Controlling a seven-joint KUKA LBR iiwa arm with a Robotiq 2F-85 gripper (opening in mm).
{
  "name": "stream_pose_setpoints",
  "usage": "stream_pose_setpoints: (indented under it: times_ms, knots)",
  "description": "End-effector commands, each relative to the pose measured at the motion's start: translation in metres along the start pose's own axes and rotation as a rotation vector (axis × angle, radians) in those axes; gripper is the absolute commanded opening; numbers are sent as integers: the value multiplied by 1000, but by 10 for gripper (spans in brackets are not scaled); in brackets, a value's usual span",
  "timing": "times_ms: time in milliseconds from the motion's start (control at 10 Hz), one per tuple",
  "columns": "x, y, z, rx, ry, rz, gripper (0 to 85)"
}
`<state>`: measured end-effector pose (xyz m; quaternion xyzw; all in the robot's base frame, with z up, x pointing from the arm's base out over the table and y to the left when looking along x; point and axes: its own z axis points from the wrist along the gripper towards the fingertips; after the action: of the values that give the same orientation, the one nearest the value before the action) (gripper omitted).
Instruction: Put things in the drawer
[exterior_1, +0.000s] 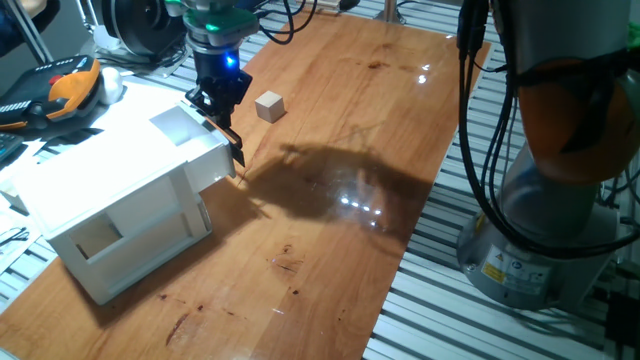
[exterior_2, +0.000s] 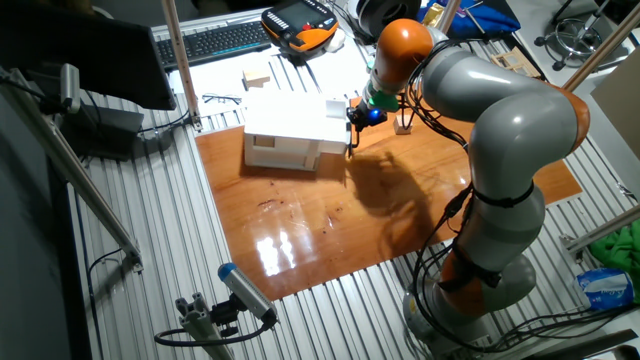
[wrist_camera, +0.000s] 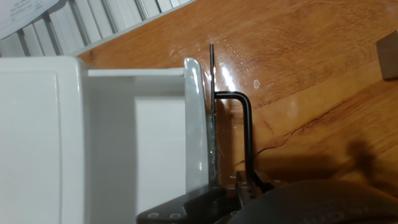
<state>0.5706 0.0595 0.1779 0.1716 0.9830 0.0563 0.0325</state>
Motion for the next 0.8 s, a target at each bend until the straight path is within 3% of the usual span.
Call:
stream_pose_setpoints:
  times_ms: [0, 700]
  knots:
    - [0, 0, -1, 2, 0, 0, 0]
    - [2, -7, -3, 4, 1, -10, 0]
